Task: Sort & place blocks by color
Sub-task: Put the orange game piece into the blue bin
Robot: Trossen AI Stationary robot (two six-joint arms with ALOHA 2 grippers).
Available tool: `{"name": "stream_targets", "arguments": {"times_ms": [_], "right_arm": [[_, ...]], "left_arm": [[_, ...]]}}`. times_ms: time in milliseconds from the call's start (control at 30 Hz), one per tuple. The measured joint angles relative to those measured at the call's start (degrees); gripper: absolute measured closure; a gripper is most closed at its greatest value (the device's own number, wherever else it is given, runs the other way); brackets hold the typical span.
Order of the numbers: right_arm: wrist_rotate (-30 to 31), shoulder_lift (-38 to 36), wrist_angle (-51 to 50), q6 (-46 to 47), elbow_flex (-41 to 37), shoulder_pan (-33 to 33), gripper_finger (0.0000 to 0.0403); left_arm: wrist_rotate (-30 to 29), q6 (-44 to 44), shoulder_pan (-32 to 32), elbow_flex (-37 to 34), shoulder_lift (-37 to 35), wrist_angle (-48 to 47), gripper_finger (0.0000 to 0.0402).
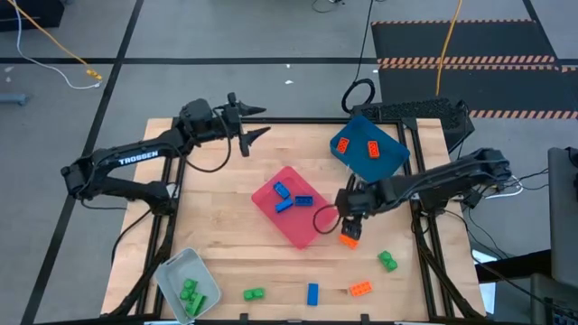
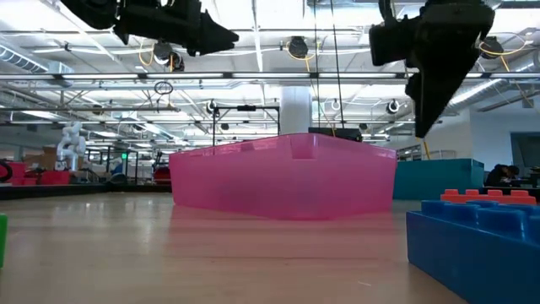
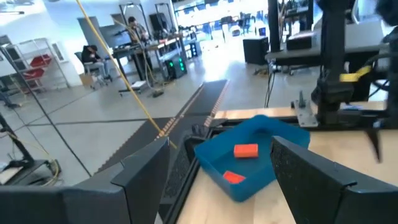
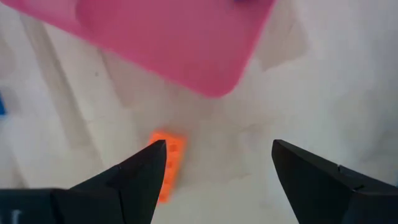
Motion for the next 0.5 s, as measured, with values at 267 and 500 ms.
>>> {"name": "stream_targets", "arguments": {"times_ms": [267, 500], "right_arm": [[-2.6, 3.1, 0.2, 19.6, 0.8, 6.9, 0.0117], [-0.6, 10.9, -1.0, 19.9, 0.7, 11.9, 0.0117]], "left_arm": [[0.0, 0.0, 0.0, 0.0, 0.0, 0.0, 0.0124], [0.0, -3.2, -0.2, 0.0, 0.0, 2.4, 0.0124]]}}
